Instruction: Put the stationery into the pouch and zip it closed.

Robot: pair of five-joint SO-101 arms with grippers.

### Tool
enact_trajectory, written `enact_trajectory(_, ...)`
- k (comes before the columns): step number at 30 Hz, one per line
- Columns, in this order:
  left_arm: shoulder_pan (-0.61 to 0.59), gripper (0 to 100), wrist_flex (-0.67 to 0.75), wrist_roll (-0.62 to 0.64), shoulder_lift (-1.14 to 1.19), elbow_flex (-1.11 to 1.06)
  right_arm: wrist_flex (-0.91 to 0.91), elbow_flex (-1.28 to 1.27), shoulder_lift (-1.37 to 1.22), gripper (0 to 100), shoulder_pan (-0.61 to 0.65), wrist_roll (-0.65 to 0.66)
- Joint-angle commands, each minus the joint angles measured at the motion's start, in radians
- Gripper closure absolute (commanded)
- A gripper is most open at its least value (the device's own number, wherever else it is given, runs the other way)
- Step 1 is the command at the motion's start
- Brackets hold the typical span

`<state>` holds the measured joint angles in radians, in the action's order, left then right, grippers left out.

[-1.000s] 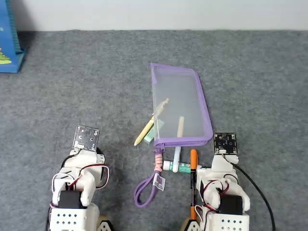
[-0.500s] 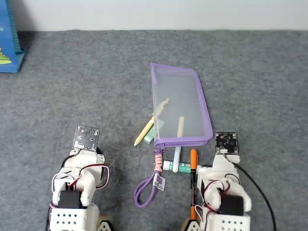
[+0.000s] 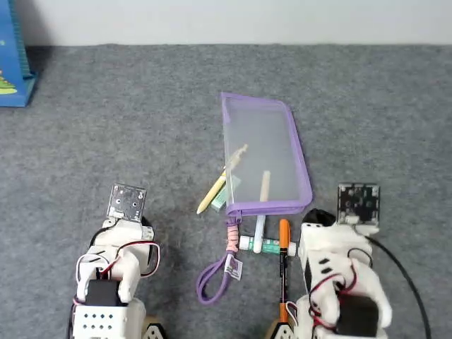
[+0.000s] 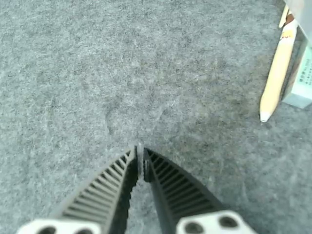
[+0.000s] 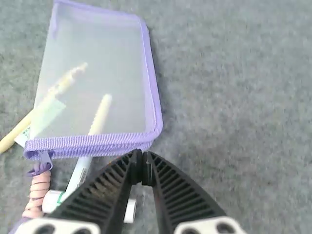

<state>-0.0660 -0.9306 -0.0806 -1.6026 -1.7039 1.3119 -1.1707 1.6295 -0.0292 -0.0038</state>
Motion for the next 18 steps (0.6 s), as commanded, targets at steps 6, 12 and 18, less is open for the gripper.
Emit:
enact_trajectory(6, -0.005, 98, -0.006, -0.008, -0.006, 0.013, 0.084, 0.316, -0.568, 99.1, 0.136, -0.038)
enact_trajectory(12, -0.005, 98, -0.006, -0.008, -0.006, 0.013, 0.044, 0.367, -0.809, 98.7, 0.334, -0.19)
enact_trajectory(18, -0.005, 98, -0.006, -0.008, -0.006, 0.013, -0.128, 0.367, -0.951, 95.3, 0.521, -0.199)
